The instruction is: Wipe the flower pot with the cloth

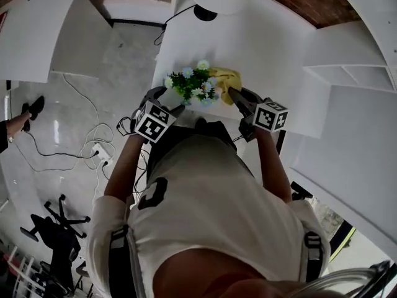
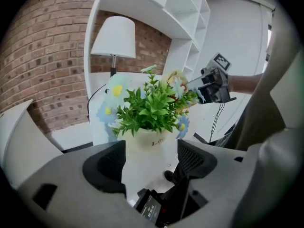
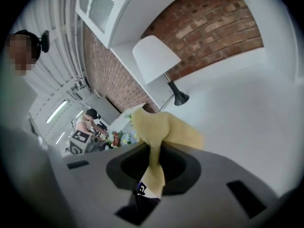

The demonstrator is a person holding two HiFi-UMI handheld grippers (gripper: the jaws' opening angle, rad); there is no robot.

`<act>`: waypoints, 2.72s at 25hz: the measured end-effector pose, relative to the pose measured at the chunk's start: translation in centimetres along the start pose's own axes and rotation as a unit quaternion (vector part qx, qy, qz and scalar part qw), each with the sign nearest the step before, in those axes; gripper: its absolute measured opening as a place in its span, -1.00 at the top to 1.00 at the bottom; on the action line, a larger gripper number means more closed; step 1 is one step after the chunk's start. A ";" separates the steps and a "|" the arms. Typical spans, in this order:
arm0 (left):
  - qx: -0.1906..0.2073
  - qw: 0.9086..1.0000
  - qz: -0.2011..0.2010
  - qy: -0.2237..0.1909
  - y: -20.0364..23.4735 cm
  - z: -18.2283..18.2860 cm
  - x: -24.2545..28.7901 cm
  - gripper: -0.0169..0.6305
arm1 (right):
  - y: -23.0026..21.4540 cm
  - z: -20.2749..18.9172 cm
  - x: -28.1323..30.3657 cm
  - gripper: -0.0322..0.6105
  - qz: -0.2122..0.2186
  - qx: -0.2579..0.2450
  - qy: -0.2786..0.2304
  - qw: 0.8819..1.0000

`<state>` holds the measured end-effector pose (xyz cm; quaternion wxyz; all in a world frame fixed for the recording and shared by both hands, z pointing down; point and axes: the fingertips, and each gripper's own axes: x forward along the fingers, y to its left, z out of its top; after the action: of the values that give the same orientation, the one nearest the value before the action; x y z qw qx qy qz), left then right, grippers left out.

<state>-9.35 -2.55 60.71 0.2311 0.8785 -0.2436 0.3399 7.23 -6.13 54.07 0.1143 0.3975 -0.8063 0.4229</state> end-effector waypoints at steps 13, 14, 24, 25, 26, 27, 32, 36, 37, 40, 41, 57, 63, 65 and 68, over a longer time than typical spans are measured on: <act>-0.032 0.998 0.050 -0.023 -0.9 3.4 4.2 -0.12 | -1.3 -1.5 4.3 0.70 0.141 0.204 -0.036 0.968; -0.033 0.998 0.057 -0.020 -0.9 3.3 4.4 -0.12 | -1.4 -1.9 4.7 0.70 0.149 0.219 -0.033 0.964; -0.032 0.994 0.102 0.001 -0.6 2.4 4.8 -0.12 | -4.4 -5.7 7.2 0.69 0.134 0.260 0.017 0.956; -0.031 0.994 0.104 0.002 -0.6 2.4 4.8 -0.12 | -4.8 -6.3 7.5 0.69 0.126 0.257 0.030 0.958; -0.029 0.994 0.105 0.003 -0.5 2.3 4.8 -0.12 | -5.1 -6.8 7.7 0.69 0.117 0.252 0.045 0.959; -0.028 0.994 0.106 0.004 -0.5 2.3 4.9 -0.12 | -5.4 -7.2 7.8 0.71 0.110 0.248 0.057 0.961; -0.014 0.995 0.102 0.010 -0.5 2.2 4.9 -0.12 | -5.8 -7.6 7.8 0.71 0.086 0.226 0.077 0.967; -0.014 0.995 0.103 0.007 0.3 2.4 4.5 -0.12 | -6.1 -6.5 7.0 0.70 0.084 0.238 0.064 0.966; -0.012 0.995 0.100 0.006 0.3 2.5 4.6 -0.12 | -5.7 -5.8 6.5 0.69 0.091 0.242 0.054 0.964; -0.010 0.996 0.089 0.000 0.3 2.7 4.8 -0.12 | -3.6 -3.5 5.2 0.69 0.130 0.245 0.030 0.960; -0.013 0.996 0.087 -0.004 0.3 2.7 4.9 -0.12 | -2.8 -3.0 5.0 0.69 0.142 0.241 0.025 0.960; 0.006 0.996 0.088 -0.013 -2.2 1.6 4.6 -0.12 | -4.8 -9.1 6.1 0.70 0.063 0.297 0.037 0.952; -0.020 0.995 0.096 -0.031 -1.1 1.2 2.5 -0.14 | -4.8 -8.9 5.2 0.69 0.067 0.301 0.022 0.951; -0.006 0.997 0.074 -0.027 -1.3 1.1 3.1 -0.15 | -4.5 -8.0 4.8 0.69 0.076 0.303 0.014 0.950; 0.012 0.999 0.049 -0.015 -1.7 0.6 4.9 -0.15 | -3.3 -5.9 4.2 0.69 0.105 0.306 -0.007 0.946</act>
<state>-4.89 -2.94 63.40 0.2005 0.8732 -0.2855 0.3403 6.02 -4.94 61.81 -0.0639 0.3294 -0.6763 0.6558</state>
